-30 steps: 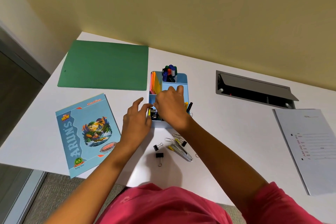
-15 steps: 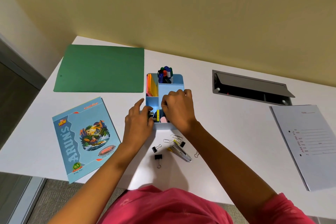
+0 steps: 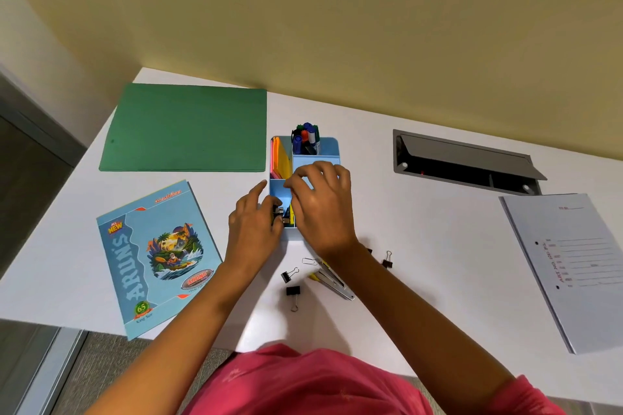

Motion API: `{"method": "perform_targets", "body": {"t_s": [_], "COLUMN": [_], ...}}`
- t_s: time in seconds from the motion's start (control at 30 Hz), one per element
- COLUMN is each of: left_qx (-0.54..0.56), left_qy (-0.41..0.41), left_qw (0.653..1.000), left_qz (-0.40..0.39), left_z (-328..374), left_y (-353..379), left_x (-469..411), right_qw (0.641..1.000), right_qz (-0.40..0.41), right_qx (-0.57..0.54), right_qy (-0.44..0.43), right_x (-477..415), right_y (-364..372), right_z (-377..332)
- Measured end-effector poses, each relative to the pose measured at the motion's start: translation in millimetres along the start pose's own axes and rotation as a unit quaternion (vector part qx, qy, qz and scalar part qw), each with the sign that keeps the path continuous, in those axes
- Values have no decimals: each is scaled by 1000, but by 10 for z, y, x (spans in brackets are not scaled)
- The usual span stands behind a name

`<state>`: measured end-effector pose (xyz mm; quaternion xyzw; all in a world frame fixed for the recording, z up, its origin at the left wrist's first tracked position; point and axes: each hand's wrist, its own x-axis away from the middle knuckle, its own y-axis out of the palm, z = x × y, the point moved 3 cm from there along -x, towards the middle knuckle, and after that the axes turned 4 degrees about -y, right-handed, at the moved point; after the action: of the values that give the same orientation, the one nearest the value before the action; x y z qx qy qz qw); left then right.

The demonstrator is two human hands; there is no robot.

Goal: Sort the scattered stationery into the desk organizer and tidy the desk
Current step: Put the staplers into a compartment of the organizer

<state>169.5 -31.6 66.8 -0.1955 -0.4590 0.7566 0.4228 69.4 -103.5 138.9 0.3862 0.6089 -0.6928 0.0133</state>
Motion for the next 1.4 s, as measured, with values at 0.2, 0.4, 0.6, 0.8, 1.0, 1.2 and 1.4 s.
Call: {"method": "perform_targets", "body": {"t_s": [0.2,0.4,0.6,0.8,1.0,1.2,1.4], "left_qx": [3,83,112,105,130,139,154], "left_qy": [-4,3,36,40,24,11,5], "left_qw": [1000,996,993,993,991,990,987], "left_qz": [-2,18,29,31,31,37,39], "left_z": [-8,-31,-154,-186,-181,-193,-193], "left_y": [-22,-36,-34,-43,-23,-32,-72], "left_x": [-6,76,188,205,240,259,241], "right_qw": [992,956,916,912,920,926,950], "right_qz": [82,108,-98,-239,-272,-313,-225], "right_qx": [-64,-150,-222,-193,-167,-116,-145], "right_qy": [67,226,320,272,228,178,161], "right_x": [294,726,1320,1601,1603,1587,1388], "right_y": [-244,-375,-77,310,416,450,114], "right_z": [-4,251,370,276,242,235,207]}}
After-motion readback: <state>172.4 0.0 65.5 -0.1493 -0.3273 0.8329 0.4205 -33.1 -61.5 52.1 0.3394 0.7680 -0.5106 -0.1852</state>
